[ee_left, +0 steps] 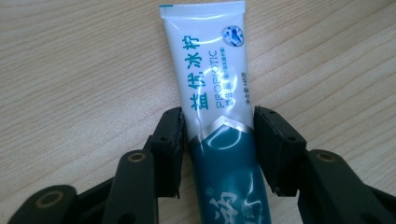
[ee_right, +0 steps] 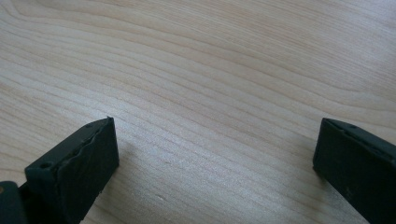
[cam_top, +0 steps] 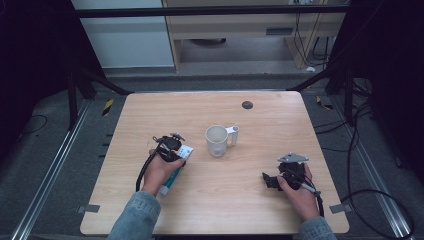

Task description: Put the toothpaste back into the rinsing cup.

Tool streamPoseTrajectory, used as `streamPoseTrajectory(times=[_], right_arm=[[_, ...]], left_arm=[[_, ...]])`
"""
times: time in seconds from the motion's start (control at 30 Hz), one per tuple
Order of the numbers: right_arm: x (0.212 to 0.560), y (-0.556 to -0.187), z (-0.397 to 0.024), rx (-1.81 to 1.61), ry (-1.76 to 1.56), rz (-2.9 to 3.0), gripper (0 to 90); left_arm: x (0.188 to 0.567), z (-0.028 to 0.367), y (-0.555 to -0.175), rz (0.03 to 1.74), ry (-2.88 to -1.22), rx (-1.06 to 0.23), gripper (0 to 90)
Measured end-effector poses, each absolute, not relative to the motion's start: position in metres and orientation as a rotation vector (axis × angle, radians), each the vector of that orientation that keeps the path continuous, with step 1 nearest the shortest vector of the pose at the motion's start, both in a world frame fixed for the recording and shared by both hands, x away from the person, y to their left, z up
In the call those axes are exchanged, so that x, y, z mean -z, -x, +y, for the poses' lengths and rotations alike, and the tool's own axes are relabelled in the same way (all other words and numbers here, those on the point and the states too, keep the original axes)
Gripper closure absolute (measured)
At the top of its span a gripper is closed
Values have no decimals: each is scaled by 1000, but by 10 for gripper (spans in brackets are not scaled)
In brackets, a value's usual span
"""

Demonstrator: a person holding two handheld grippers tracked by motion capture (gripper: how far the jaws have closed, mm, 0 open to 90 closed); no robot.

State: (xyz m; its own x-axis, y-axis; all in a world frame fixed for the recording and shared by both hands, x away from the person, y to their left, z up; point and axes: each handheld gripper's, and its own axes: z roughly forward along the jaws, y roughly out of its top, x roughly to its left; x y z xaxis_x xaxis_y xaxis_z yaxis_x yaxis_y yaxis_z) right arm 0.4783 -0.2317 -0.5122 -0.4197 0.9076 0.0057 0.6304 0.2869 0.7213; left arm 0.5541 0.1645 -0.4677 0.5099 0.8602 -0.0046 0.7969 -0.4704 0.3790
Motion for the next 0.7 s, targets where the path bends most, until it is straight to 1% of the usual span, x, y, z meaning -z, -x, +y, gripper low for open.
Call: streamPoseTrajectory(times=[0.17,0.33,0.5,0.53,0.57,0.7], right_arm=[[512,-478,-232,-924,-1383,2154,4],[513,-479,-232,-919,-1370,2153,4],[513,-479,-232,-918,-1370,2153,4],[513,-479,-232,-918,-1370,2153,4],[513,-479,-232,-919,-1370,2153,4],[512,-479,-232,-921,-1375,2154,4]], left_arm=[[468,162,-554,1359,-2440,-280,572],[468,162,-552,1349,-2430,-282,611],[467,160,-550,1317,-2436,-302,693],[466,160,-549,1312,-2432,-306,693],[465,160,-548,1295,-2431,-314,739],[462,162,-546,1279,-2434,-309,768]])
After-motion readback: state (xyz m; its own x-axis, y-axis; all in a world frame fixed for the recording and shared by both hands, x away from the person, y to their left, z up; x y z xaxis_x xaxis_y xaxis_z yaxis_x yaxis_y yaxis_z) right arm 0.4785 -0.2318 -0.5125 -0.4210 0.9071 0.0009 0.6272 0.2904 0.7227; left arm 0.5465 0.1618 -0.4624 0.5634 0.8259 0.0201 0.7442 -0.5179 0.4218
